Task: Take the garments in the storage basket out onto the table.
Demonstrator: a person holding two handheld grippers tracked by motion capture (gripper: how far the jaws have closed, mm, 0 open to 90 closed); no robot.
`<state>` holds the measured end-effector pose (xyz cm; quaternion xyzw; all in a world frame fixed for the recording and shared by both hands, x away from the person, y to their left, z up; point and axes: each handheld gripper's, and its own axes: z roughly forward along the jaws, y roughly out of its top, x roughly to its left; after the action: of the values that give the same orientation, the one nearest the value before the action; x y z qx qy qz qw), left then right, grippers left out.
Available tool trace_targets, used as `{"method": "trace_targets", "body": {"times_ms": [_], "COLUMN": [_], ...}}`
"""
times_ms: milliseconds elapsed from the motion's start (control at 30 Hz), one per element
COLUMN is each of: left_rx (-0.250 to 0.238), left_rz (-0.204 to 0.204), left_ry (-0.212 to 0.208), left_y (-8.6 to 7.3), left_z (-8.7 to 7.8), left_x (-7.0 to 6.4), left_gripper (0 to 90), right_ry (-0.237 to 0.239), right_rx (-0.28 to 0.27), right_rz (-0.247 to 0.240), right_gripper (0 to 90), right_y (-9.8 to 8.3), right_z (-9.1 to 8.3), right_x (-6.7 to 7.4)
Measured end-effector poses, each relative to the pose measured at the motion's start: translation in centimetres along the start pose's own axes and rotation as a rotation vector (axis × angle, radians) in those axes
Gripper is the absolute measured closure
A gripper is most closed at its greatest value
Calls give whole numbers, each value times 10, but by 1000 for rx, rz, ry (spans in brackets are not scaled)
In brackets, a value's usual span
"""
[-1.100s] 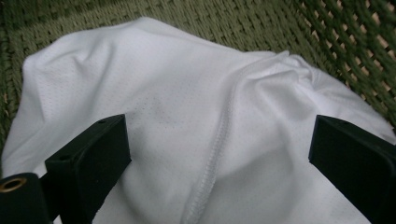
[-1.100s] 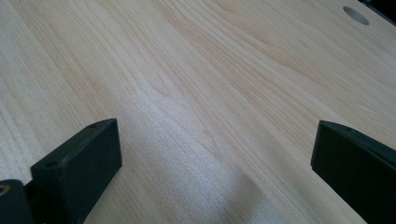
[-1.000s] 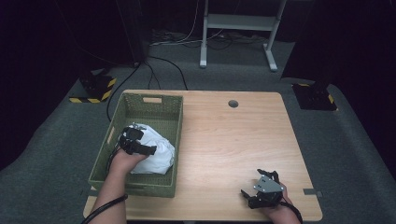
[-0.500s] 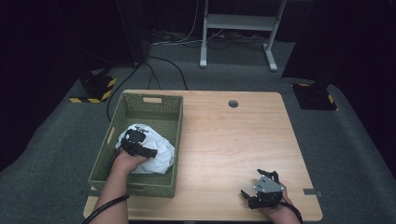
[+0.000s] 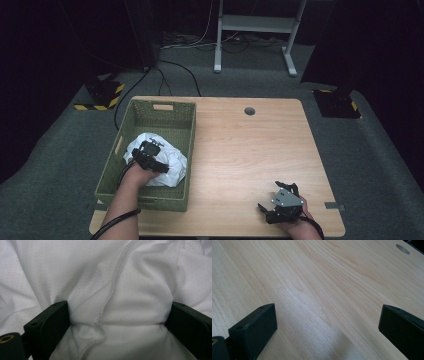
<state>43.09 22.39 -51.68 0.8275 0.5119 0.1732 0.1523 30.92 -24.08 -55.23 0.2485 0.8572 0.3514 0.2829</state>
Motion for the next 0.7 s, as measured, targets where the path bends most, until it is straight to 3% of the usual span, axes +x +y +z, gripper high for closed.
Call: {"method": "trace_targets", "body": {"times_ms": [133, 200, 233, 500, 600, 700], "left_rx": [2, 6, 8, 11, 9, -8], "left_rz": [7, 22, 26, 32, 27, -20], "left_ry": [9, 37, 41, 72, 87, 77], "left_y": [0, 0, 0, 0, 1, 1], "left_z": [-1, -2, -3, -6, -8, -11], "left_x": [0, 0, 0, 2, 3, 9], "left_gripper": [126, 158, 219, 396, 475, 540], "right_ry": [0, -1, -1, -1, 0, 0], "right_rx": [-1, -1, -1, -2, -2, -4], "right_rz": [-2, -2, -2, -4, -4, -7], "right_gripper": [13, 13, 13, 13, 13, 13], "right_y": [0, 0, 0, 0, 0, 0], "right_z": [0, 0, 0, 0, 0, 0], "right_x": [0, 0, 0, 0, 0, 0]}}
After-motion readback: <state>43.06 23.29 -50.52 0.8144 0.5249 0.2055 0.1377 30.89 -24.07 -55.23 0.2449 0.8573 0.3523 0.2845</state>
